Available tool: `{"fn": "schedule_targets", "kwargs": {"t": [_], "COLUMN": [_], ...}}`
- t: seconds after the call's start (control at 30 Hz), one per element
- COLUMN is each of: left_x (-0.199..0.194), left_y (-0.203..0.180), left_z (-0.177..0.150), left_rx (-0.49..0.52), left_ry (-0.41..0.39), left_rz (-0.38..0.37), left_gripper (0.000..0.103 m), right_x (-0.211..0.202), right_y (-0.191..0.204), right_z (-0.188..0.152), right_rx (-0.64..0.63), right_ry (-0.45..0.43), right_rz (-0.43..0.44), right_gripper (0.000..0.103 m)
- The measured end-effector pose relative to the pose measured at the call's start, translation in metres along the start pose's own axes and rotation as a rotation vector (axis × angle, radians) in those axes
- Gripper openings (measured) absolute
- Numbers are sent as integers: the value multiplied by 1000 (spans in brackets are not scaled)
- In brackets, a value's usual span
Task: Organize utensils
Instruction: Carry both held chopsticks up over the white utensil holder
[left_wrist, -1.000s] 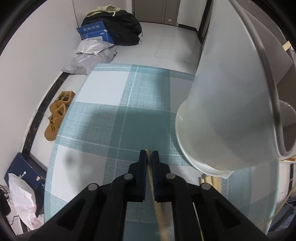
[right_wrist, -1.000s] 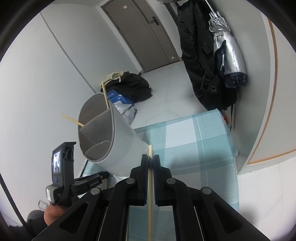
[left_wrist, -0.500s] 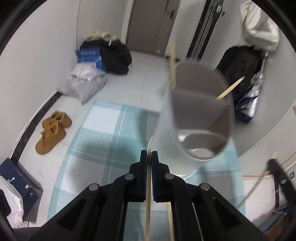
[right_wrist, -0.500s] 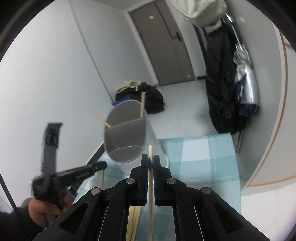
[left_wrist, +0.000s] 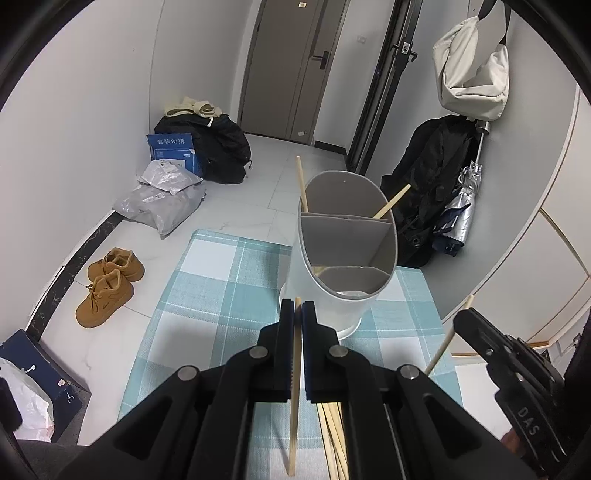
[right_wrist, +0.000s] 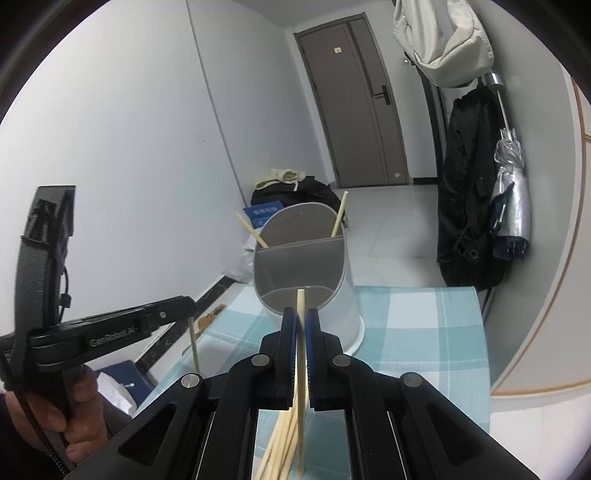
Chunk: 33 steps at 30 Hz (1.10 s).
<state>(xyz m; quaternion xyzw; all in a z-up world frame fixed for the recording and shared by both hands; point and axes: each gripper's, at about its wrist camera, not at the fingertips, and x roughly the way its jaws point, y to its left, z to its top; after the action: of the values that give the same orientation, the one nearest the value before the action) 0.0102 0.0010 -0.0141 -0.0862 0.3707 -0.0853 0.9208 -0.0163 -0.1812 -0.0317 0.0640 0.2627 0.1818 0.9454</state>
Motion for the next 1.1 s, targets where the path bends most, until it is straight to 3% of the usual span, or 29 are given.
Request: {"fn": "schedule_targets", "kwargs": {"t": [0.6,1.1], "left_x": [-17,-33], "left_y": [-12,-37], "left_z": [1,58], "left_rx": [75,47], "left_ry": [12,-42], "left_rz": [-51,-139], "left_gripper": [1,1], "right_x": [-5,-9], "right_y": [10,2], "right_z": [7,51], "right_rx": [3,46], "right_ry": [-37,-70], "right_rz": [22,51], "right_gripper": [4,4]}}
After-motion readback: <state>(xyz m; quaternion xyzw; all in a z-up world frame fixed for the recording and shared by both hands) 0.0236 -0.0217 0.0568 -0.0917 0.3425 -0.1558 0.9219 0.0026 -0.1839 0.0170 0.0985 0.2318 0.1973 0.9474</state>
